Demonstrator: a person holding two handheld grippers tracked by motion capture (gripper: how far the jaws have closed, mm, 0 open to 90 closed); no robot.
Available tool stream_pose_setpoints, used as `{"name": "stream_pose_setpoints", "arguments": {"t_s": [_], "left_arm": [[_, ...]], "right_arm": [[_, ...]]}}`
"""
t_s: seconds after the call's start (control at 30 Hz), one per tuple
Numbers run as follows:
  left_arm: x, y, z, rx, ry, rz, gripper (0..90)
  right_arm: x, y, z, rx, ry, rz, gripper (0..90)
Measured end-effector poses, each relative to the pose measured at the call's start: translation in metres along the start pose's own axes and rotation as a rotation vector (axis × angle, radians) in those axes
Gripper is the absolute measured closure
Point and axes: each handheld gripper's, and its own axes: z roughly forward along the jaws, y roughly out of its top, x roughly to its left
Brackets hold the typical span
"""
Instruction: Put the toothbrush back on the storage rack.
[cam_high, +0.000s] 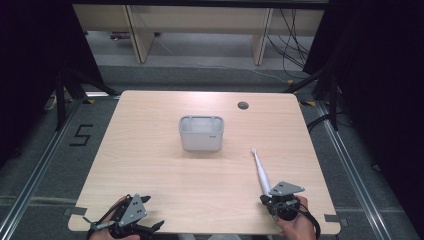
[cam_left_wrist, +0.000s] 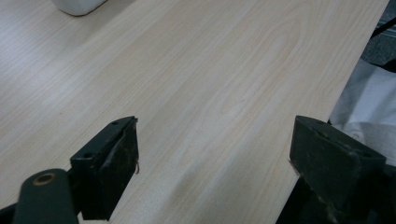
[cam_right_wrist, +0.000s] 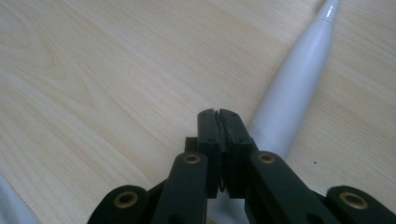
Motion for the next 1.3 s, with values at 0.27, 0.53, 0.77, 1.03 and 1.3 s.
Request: {"name": "stream_pose_setpoints", "arguments": {"t_s": [0.27,0.53,0.77,1.03,1.3], "left_arm": [[0.0,0.0,-0.001,0.017,0.007,0.009,15.3],[-0.001,0.0,0.0,-0.008,-0.005,-0.01,15.3],[0.001,0.0,-0.001,0.022,-0.005,-0.002,15.3],[0.001,0.0,0.001,0.017,-0.008,-0.002,15.3],[0.0,-0.002,0.002,0.008,-0.005,-0.009,15.2]], "right_arm": [[-0.002,0.0,-0.001,0.016,-0.011,0.007,87.9],[-0.005,0.001,0.0,0.036,-0.012,0.0,86.2],[-0.011,0.021,-0.006,0.037,-0.088,-0.071,66.6],[-0.027,0.04,0.009,0.125,-0.092,-0.044,58.4],[-0.036,0.06,0.016,0.228,-0.063,-0.037,57.2]]}}
